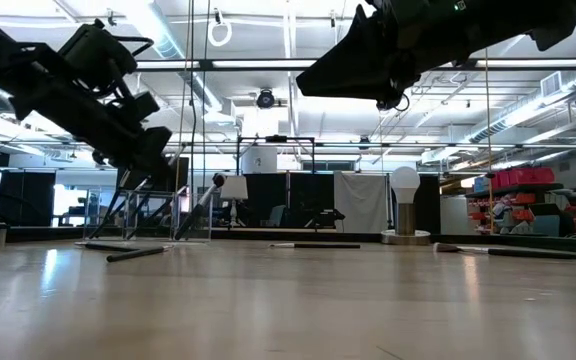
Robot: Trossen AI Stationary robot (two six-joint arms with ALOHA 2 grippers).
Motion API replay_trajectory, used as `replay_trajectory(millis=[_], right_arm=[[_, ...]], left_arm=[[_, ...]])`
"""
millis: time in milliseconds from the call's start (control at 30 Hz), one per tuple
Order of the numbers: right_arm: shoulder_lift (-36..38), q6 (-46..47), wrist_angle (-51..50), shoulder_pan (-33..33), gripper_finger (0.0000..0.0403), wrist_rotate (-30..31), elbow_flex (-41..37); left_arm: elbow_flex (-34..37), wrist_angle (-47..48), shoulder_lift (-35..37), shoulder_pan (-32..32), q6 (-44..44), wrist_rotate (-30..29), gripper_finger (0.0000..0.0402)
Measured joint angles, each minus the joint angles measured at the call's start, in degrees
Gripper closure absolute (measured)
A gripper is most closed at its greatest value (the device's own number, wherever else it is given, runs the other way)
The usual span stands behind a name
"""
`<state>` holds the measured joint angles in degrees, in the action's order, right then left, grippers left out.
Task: Put items in baskets/containers
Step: Put the black eyeshadow brush into the middle section of the transparent organizer
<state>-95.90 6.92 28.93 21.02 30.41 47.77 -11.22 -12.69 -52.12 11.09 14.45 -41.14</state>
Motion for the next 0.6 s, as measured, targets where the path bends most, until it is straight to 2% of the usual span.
replay_trajectory(millis=[367,600], right_arm=[[0.0,-0.3,-0.2,0.0,0.0328,0.0,0.0],[0.0,-0.4,-3.9,0.1,0.0328,0.0,0.0]], left_arm=[[0.4,0.2,0.0,0.0,4.1,1.2,0.0358],[0.4,1.4,0.0,0.0,6.0,2.0,0.0307]])
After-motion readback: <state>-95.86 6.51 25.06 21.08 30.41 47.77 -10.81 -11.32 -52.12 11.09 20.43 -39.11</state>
